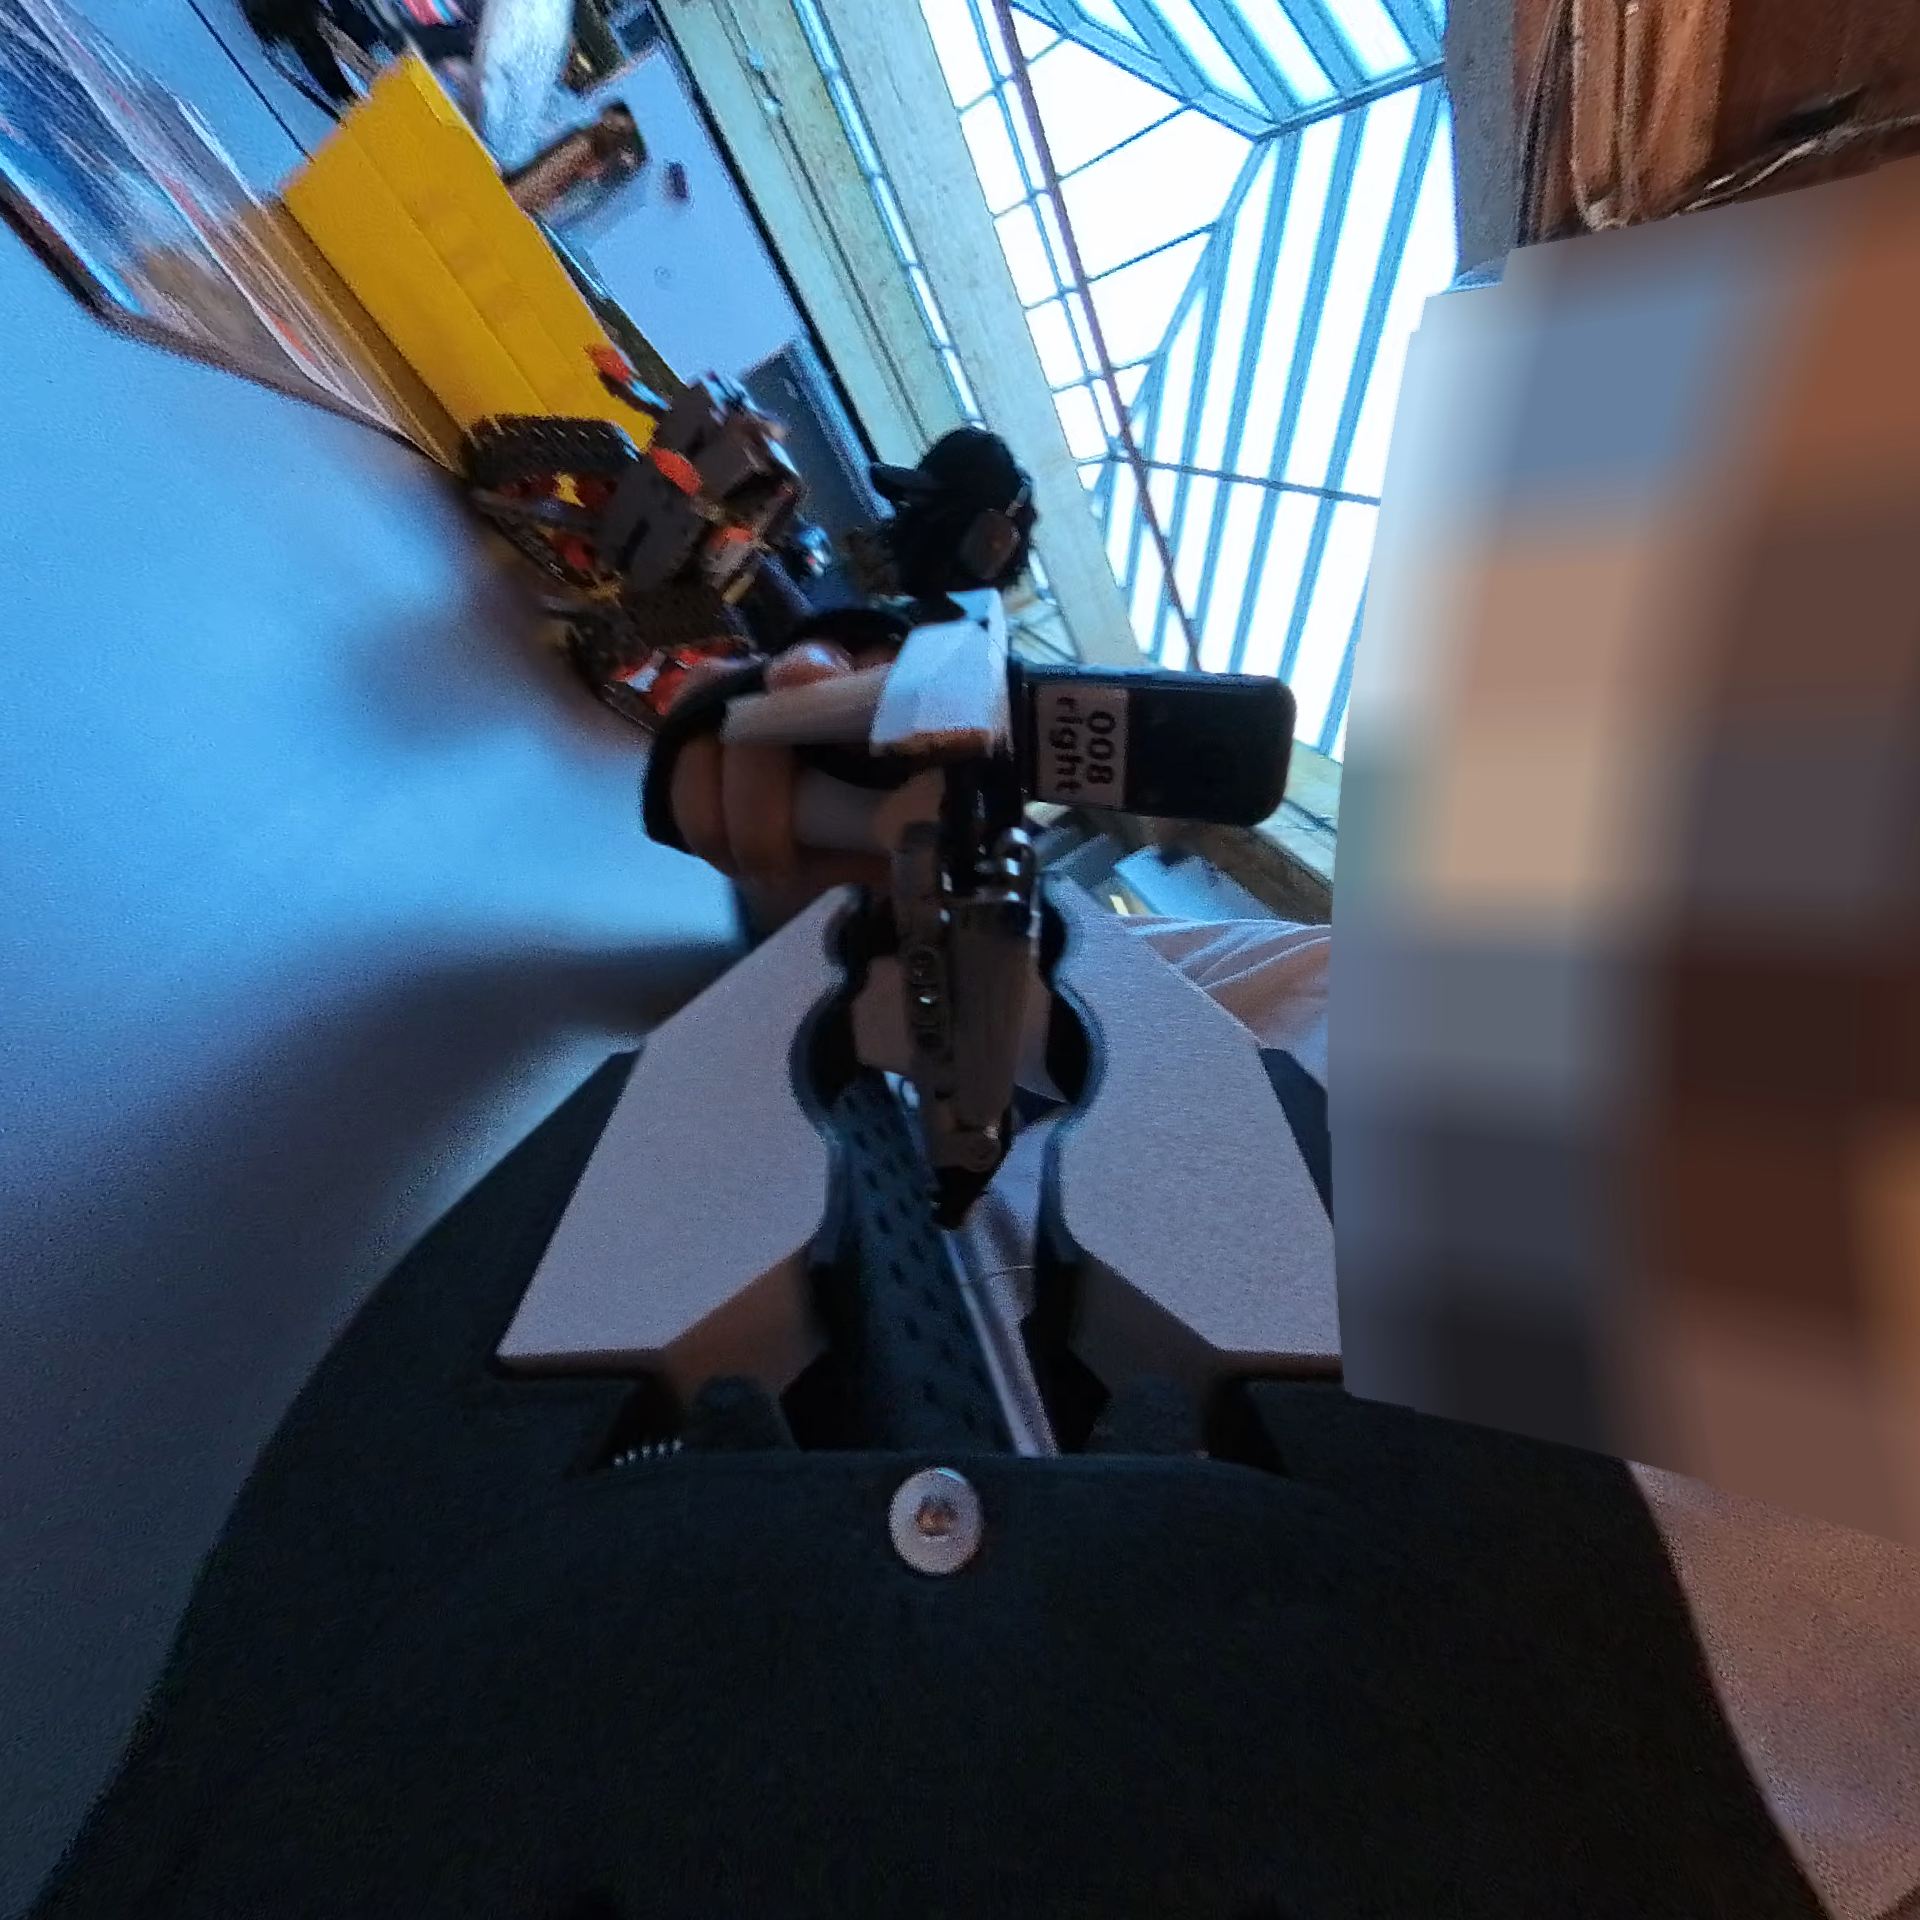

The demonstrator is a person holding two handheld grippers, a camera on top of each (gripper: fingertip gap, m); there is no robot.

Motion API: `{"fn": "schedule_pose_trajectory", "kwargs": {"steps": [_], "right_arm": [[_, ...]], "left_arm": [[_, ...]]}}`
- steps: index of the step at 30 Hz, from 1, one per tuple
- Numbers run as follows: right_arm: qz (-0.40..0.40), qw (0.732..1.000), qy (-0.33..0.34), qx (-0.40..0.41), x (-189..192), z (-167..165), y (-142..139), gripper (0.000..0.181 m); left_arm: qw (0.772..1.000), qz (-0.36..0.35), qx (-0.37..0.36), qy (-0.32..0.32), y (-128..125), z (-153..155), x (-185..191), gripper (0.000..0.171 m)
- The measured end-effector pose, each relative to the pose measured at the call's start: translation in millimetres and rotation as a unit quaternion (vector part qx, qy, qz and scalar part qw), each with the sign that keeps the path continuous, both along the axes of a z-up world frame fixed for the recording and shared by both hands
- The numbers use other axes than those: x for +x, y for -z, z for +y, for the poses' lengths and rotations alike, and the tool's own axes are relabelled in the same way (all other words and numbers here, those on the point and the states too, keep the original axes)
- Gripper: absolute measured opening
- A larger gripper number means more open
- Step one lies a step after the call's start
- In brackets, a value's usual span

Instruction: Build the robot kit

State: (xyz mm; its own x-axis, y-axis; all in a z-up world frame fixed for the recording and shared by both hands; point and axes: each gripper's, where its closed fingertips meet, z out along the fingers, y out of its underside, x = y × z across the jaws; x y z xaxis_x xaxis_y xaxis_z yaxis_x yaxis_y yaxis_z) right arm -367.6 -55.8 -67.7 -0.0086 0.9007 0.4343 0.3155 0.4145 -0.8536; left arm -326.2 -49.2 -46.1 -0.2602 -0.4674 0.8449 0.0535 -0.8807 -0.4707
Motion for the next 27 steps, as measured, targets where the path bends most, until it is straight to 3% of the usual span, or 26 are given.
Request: {"fn": "schedule_pose_trajectory", "kwargs": {"steps": [1, 3, 6, 8, 12, 14, 17, 21, 27], "right_arm": [[0.007, 1.000, -0.003, -0.010, -0.3, -1.5, -3.2, 0.095], [0.022, 0.998, -0.011, -0.053, 1.0, -3.3, -8.0, 0.095], [0.048, 0.989, -0.031, -0.138, 4.9, -4.4, -13.8, 0.096], [0.057, 0.980, -0.048, -0.184, 6.2, -6.9, -16.0, 0.096], [0.055, 0.966, -0.083, -0.237, 6.3, -17.3, -14.9, 0.095], [0.057, 0.964, -0.092, -0.242, 6.2, -20.4, -16.1, 0.095], [0.062, 0.961, -0.102, -0.248, 5.9, -24.3, -18.4, 0.095], [0.077, 0.958, -0.109, -0.254, 7.6, -24.9, -24.6, 0.095], [0.070, 0.961, -0.114, -0.240, 9.9, -26.3, -23.0, 0.094]], "left_arm": [[1.000, 0.011, 0.018, -0.019, 0.1, 6.5, -5.1, 0.047], [0.988, 0.051, 0.124, -0.075, -2.1, 18.1, -16.7, 0.081], [0.918, 0.139, 0.344, -0.141, -3.2, 14.4, -18.9, 0.123], [0.876, 0.175, 0.428, -0.136, -0.2, -2.2, -8.6, 0.130], [0.827, 0.210, 0.503, -0.136, 6.7, -15.4, 6.4, 0.126], [0.824, 0.199, 0.514, -0.132, 5.4, -22.1, 9.6, 0.118], [0.842, 0.187, 0.491, -0.123, 5.5, -26.1, 14.1, 0.122], [0.846, 0.167, 0.487, -0.141, -1.8, -26.1, 15.9, 0.122], [0.839, 0.180, 0.494, -0.139, 0.6, -27.4, 18.2, 0.121]]}}
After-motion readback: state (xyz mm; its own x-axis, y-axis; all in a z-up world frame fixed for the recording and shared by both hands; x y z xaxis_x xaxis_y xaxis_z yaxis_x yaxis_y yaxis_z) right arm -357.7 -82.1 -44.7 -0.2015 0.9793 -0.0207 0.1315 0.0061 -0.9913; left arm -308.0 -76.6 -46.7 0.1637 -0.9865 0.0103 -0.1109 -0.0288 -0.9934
